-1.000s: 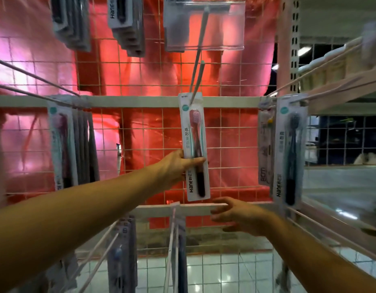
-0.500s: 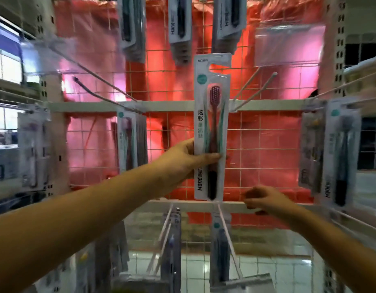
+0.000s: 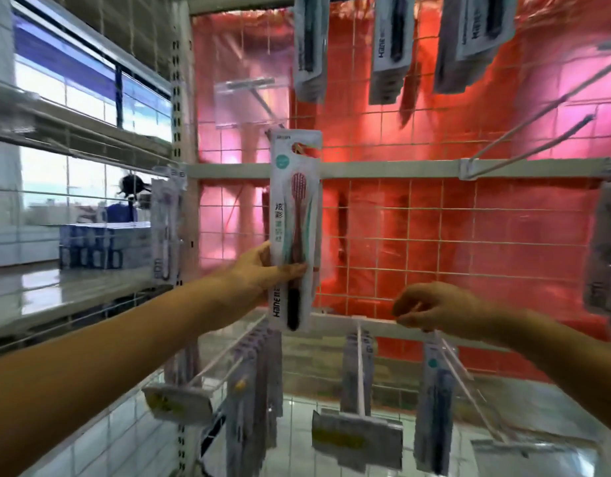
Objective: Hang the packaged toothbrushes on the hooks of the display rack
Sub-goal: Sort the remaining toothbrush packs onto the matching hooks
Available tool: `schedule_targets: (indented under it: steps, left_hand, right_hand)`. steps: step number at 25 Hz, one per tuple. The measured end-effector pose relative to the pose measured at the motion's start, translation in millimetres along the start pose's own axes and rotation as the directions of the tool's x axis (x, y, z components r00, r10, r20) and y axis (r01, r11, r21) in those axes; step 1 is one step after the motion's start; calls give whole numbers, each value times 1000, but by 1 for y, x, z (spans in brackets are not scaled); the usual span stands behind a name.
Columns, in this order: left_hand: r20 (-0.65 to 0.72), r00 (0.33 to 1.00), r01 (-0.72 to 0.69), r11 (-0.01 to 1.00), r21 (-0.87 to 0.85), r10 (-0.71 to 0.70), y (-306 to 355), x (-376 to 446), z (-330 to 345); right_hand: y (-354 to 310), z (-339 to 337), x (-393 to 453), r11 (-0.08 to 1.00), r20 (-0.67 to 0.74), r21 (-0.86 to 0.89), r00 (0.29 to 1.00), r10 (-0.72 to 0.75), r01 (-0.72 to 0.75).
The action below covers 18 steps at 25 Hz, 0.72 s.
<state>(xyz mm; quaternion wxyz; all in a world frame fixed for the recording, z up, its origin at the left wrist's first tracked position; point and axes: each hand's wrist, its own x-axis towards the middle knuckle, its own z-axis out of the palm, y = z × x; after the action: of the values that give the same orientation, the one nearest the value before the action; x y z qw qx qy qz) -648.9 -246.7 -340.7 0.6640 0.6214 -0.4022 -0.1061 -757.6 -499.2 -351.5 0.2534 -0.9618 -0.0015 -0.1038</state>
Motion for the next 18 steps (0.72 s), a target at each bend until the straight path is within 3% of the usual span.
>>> schedule_targets:
  steps: [9, 18]
  left_hand:
    - [-41, 999, -22, 999, 38, 24, 8, -29, -28]
    - [-8, 1000, -21, 999, -28, 21, 11, -18, -12]
  right_hand:
    - [-15, 19, 5, 997, 158, -61, 987, -27, 37]
    - [3, 25, -13, 999, 162, 34, 987, -1, -5]
